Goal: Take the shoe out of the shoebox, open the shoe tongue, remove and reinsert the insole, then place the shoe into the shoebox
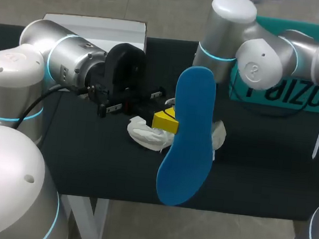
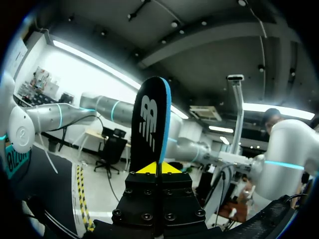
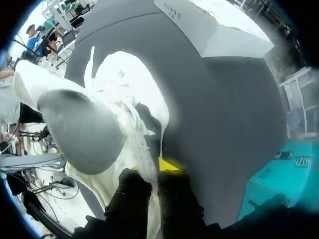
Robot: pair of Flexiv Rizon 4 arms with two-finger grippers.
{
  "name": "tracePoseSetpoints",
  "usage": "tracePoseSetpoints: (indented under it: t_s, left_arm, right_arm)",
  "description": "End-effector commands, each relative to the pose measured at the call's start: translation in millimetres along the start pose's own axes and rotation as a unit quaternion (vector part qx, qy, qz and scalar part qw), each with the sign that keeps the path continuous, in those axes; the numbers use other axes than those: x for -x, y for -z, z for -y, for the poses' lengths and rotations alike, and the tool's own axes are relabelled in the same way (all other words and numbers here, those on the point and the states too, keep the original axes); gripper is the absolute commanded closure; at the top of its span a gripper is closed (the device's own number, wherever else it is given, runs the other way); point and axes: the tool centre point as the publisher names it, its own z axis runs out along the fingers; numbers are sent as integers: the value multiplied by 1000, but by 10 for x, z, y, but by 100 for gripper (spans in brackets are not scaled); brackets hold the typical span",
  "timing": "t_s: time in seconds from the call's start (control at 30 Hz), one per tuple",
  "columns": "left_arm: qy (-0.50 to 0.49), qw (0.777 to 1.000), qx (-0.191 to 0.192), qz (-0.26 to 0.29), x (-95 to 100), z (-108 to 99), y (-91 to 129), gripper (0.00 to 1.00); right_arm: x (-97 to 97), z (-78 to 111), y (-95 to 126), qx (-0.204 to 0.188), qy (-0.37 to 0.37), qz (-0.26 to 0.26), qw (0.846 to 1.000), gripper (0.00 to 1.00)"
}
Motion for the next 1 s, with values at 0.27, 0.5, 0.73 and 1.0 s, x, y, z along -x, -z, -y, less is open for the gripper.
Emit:
tracePoseSetpoints:
  t_s: [0.27,0.5,0.73,1.0]
  left_arm:
    - [0,1000,-1,-1,10,-8,-2,100]
    - [0,1000,-1,-1,10,-8,-2,100]
    - [0,1000,-1,-1,10,-8,-2,100]
    - [0,1000,-1,-1,10,-8,-2,100]
  right_arm:
    - [25,113,411,98,-492,10,865,100]
    - [89,-189,380,155,-573,-14,805,100]
    - [106,-259,372,172,-612,-1,772,100]
    - [129,-198,401,179,-590,0,787,100]
